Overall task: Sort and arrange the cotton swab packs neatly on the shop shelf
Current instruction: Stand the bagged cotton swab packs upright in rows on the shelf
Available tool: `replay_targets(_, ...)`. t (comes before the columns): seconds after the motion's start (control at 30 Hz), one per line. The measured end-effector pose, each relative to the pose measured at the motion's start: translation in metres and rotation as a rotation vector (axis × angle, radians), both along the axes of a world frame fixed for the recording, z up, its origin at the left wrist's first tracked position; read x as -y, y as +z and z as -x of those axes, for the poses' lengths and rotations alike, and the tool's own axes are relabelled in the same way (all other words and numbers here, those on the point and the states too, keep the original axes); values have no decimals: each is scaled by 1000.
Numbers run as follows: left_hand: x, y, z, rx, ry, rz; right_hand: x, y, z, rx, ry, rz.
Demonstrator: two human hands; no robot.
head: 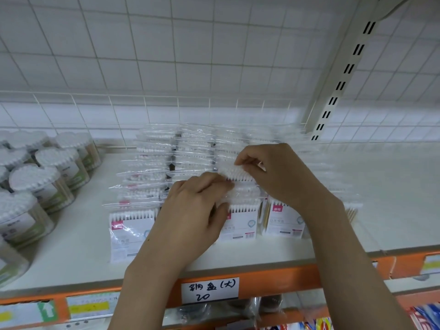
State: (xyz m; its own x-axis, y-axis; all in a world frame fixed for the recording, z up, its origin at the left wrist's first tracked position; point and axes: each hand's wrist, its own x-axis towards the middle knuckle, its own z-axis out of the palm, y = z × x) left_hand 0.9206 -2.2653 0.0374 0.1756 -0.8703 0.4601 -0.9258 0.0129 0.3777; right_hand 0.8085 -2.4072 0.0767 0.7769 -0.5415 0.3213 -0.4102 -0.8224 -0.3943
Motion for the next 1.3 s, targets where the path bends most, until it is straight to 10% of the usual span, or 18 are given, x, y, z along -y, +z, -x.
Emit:
replay_targets(0.9, 17, 1, -12, -2, 48, -154, 27, -4, -31, -206, -68, 71)
replay_targets(1.3, 18, 2, -14, -15, 44, -132, 28, 7, -16, 67, -133, 17)
